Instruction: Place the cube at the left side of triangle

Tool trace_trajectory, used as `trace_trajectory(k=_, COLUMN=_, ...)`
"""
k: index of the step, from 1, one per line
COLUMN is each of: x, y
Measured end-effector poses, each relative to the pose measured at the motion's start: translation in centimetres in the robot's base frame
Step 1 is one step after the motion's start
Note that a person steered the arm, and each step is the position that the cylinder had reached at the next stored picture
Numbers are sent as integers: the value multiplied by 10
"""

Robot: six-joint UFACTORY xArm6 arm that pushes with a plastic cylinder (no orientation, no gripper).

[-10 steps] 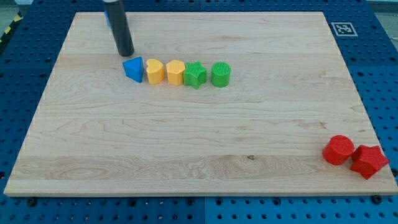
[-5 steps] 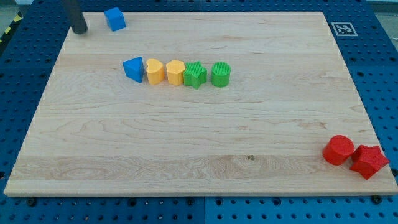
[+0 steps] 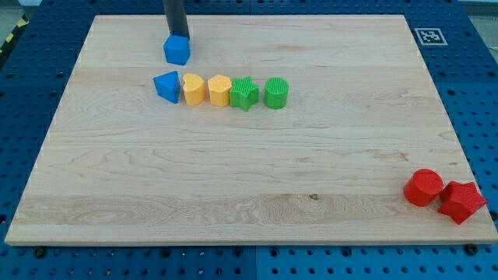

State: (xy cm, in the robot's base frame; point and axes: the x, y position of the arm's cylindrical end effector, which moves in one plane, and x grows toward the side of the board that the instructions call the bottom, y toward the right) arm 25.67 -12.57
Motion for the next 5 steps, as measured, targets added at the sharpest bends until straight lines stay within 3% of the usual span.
trace_trajectory(k=1, x=-5, y=20)
trace_trajectory(k=2, x=22, y=14)
trace_trajectory(k=5, x=86, y=-42)
